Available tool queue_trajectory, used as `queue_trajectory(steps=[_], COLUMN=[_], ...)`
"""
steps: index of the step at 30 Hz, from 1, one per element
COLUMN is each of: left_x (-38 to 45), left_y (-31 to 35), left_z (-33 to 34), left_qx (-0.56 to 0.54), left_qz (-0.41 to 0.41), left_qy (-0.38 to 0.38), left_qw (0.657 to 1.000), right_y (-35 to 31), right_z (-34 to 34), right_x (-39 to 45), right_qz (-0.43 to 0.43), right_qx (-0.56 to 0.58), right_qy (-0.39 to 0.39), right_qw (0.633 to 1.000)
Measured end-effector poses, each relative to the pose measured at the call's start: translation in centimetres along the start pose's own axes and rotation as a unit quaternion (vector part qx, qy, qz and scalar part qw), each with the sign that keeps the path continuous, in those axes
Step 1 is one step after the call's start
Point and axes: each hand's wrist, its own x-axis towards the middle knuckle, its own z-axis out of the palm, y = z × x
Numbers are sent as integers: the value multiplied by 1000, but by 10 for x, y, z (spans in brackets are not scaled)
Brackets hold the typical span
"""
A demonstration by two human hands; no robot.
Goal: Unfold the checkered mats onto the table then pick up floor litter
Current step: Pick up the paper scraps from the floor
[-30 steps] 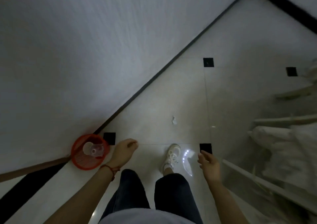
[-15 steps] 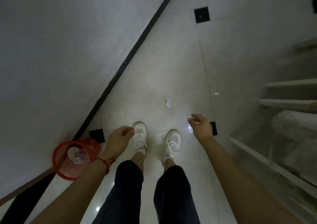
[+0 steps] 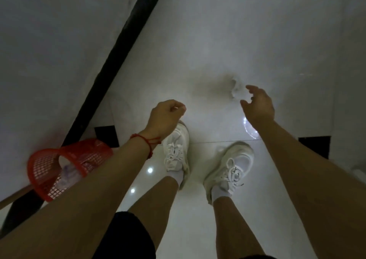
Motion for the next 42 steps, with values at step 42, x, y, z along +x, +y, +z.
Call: queue_trajectory(steps=[42], left_x=[-247], left_y=[176], left_z=[-83], left_qx=[184], left_qz=[193], left_qy=[-151], left_qw=[952], right_y=[-55], right_z=[-196], right_x=[-354], right_qz=[164], right_qx=[361], right_qy=[295], right_qw=[869])
